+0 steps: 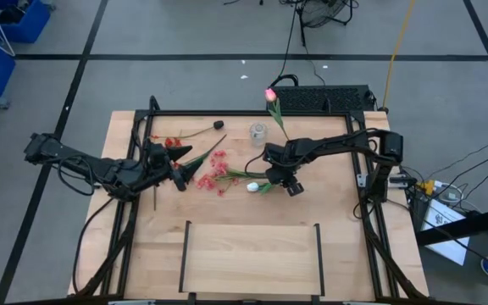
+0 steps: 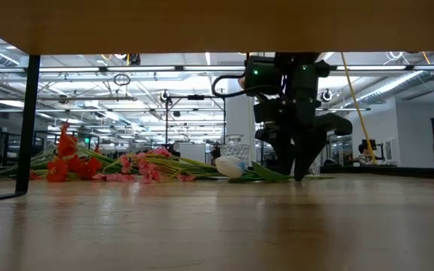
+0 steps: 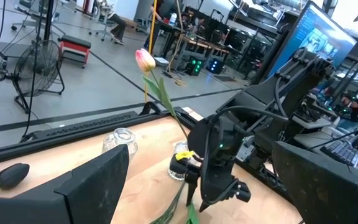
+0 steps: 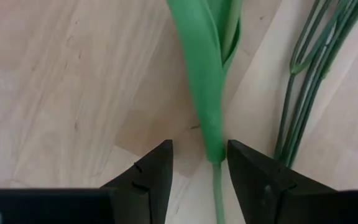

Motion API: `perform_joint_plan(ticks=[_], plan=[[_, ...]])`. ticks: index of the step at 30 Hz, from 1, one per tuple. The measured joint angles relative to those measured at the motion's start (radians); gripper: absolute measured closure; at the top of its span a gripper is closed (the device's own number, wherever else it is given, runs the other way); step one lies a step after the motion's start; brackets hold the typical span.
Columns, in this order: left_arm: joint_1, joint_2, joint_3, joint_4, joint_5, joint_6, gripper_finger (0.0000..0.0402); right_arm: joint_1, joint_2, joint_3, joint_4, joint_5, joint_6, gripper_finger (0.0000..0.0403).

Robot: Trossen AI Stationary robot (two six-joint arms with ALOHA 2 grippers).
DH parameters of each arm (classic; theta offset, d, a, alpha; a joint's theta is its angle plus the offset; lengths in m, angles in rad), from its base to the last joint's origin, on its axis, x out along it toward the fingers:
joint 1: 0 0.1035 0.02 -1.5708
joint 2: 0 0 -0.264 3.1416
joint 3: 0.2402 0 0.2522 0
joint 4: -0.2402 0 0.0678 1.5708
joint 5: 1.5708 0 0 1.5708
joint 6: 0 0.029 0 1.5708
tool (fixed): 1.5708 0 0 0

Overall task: Pick and place flowers into a vace then onto a shelf
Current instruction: Put the white tulip into the right transparent vase

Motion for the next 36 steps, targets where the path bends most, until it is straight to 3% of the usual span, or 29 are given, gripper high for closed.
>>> perform_joint_plan(ticks=[5, 14, 24, 36], plan=[[0.000, 0.000, 0.000, -0.009, 0.000, -0.004, 0.0002, 0.000, 0.005, -0.003, 0.008, 0.000, 0.007, 0.0281], [0.000, 0.000, 0.000, -0.013, -0.003, 0.000, 0.0002, -0.001, 0.006, -0.004, 0.012, -0.002, 0.033, 0.0392], [0.000, 0.000, 0.000, -0.015, -0.002, 0.004, 0.0002, -0.001, -0.017, -0.008, 0.018, -0.001, 0.169, 0.0399], [0.000, 0.000, 0.000, -0.024, -0.002, 0.010, 0.0002, -0.001, -0.169, -0.008, 0.106, -0.056, 0.302, 0.0401]])
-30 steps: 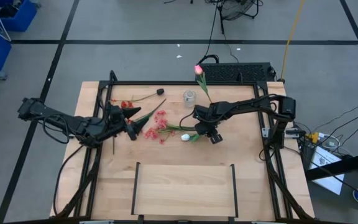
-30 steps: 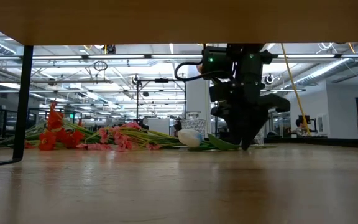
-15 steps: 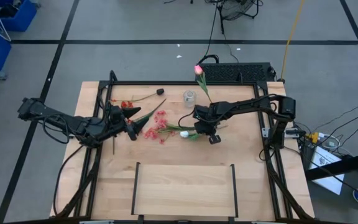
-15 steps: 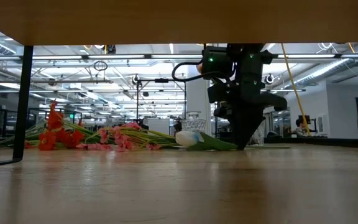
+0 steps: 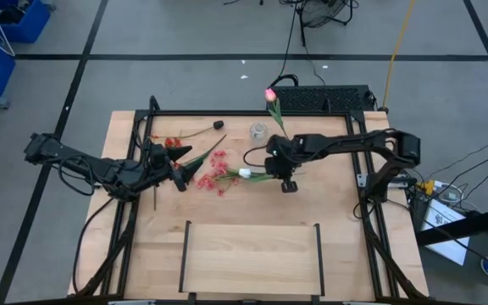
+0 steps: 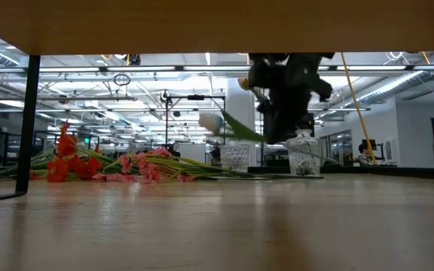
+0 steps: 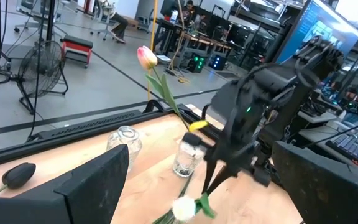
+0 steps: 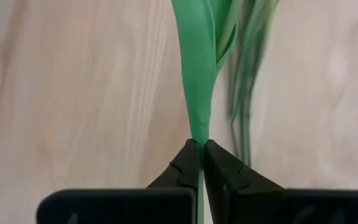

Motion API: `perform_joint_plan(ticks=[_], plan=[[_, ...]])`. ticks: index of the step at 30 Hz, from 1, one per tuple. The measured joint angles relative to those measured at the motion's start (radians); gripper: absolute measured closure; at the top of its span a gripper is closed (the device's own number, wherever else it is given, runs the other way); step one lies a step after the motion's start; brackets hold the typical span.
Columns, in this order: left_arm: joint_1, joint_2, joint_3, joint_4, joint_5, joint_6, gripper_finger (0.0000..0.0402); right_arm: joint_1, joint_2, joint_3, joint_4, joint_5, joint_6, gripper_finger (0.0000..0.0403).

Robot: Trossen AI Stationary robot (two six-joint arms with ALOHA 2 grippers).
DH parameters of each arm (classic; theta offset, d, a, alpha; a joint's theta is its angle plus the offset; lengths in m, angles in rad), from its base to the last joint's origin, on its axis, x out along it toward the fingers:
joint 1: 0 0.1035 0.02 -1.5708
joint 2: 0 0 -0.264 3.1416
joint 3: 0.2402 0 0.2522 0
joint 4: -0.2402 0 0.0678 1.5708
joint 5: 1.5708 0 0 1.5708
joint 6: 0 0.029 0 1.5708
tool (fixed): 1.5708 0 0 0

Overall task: Pick and place flowers into a vace then onto a shelf
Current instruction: Put the white tulip into the right transparent vase

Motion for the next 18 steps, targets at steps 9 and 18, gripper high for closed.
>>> perform_joint_plan(ticks=[9, 18], plan=[[0.000, 0.000, 0.000, -0.023, 0.000, -0.010, 0.0002, -0.009, -0.132, 0.002, 0.165, 0.000, 0.188, 0.0402], [0.000, 0.000, 0.000, -0.022, 0.000, -0.011, 0.0002, -0.063, -0.211, 0.002, 0.303, 0.048, 0.314, 0.0403]])
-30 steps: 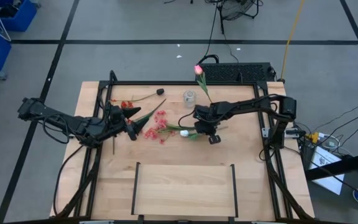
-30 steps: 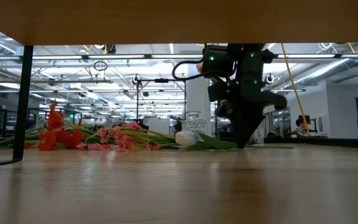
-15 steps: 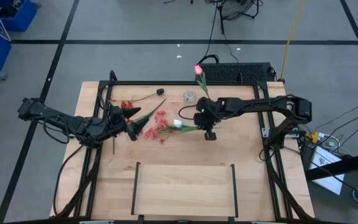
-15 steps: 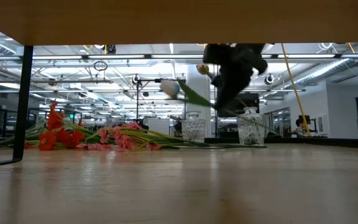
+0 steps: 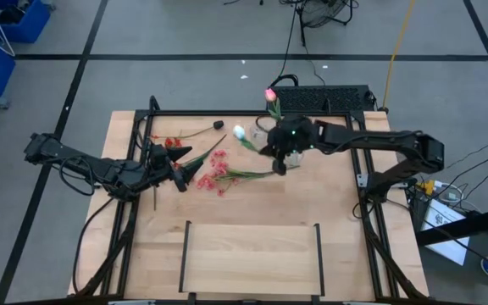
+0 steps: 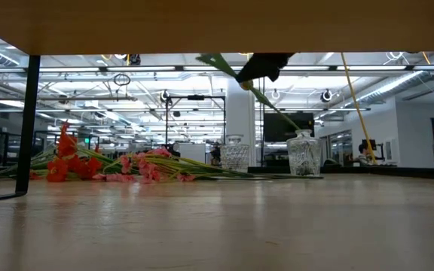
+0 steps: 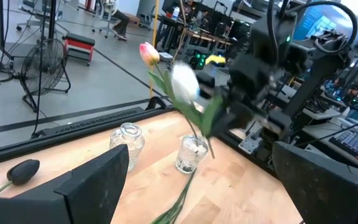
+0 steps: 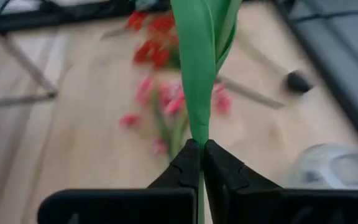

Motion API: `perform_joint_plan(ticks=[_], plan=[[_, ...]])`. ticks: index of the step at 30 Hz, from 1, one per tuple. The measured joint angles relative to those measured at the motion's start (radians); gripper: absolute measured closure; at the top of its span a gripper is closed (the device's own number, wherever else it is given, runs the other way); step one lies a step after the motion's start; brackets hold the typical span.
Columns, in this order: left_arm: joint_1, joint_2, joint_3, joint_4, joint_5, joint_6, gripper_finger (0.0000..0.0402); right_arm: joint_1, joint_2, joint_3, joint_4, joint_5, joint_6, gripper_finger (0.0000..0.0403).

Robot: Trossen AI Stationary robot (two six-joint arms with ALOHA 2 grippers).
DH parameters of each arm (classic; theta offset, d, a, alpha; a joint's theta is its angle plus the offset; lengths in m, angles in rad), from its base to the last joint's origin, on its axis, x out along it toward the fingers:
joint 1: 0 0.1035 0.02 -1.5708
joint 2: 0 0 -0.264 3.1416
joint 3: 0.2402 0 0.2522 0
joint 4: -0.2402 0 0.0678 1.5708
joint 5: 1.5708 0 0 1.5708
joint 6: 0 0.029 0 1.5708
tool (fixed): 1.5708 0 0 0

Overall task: Pick and place flowers into a vace then onto a shelf
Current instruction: Put the white tulip into the right transparent vase

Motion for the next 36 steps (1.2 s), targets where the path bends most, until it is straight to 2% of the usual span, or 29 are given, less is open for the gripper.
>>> perform_joint_plan(ticks=[5, 16, 20, 28, 36], plan=[[0.000, 0.000, 0.000, -0.001, 0.001, -0.002, 0.0002, -0.044, -0.024, 0.000, 0.050, 0.062, 0.031, 0.0403], [0.000, 0.000, 0.000, -0.002, 0.001, -0.002, 0.0002, -0.140, -0.030, -0.017, 0.098, 0.068, 0.092, 0.0403], [0.000, 0.000, 0.000, -0.003, 0.002, -0.002, 0.0002, -0.158, -0.060, -0.075, 0.185, 0.092, 0.147, 0.0403], [0.000, 0.000, 0.000, -0.018, 0.001, -0.022, 0.0002, -0.161, -0.201, -0.262, 0.329, 0.156, 0.226, 0.0403], [0.002, 0.000, 0.000, -0.022, 0.000, -0.014, 0.0002, -0.163, -0.334, -0.401, 0.420, 0.273, 0.256, 0.0403]])
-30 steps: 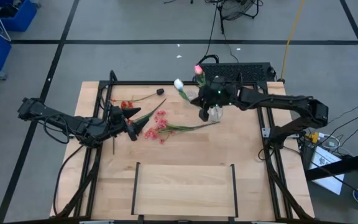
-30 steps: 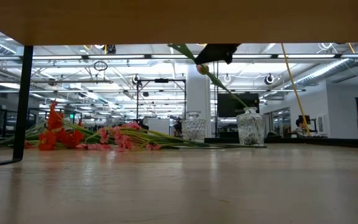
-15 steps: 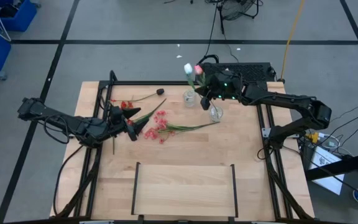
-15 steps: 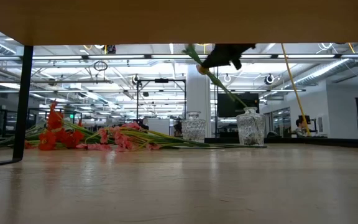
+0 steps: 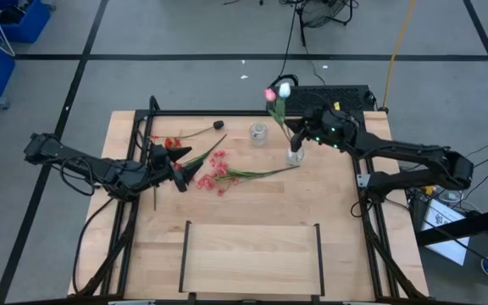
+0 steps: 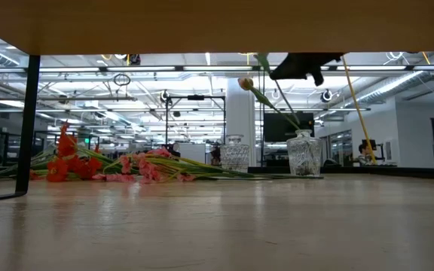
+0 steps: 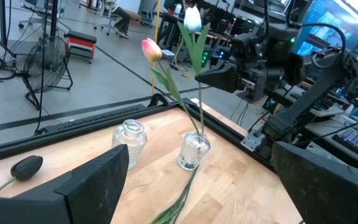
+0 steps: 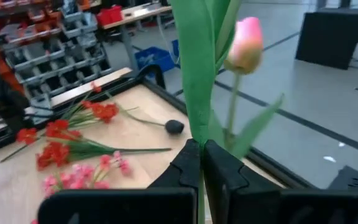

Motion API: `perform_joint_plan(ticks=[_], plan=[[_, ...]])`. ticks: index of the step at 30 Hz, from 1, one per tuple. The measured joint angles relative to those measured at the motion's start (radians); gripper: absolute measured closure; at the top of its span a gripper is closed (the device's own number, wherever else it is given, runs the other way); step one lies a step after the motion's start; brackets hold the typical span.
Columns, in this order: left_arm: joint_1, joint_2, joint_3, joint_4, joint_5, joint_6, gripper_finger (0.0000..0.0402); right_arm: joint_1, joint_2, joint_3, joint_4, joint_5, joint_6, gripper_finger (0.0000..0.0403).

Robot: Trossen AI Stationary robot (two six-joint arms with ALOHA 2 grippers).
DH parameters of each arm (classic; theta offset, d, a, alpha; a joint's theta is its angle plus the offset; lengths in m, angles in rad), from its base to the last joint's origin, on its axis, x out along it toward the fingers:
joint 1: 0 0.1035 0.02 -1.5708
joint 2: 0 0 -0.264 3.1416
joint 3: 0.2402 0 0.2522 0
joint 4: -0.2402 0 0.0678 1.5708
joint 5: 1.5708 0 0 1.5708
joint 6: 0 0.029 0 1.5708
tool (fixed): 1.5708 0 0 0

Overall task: Pick and place flowers into a vace then onto a shelf
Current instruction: Put the white tulip into the right transparent vase

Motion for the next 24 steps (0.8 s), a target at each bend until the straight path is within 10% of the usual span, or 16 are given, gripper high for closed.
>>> perform_joint_plan(ticks=[24], plan=[[0.002, 0.000, 0.000, 0.000, -0.009, -0.001, 0.0002, 0.000, -0.012, -0.086, 0.078, 0.051, 0.010, 0.0403]])
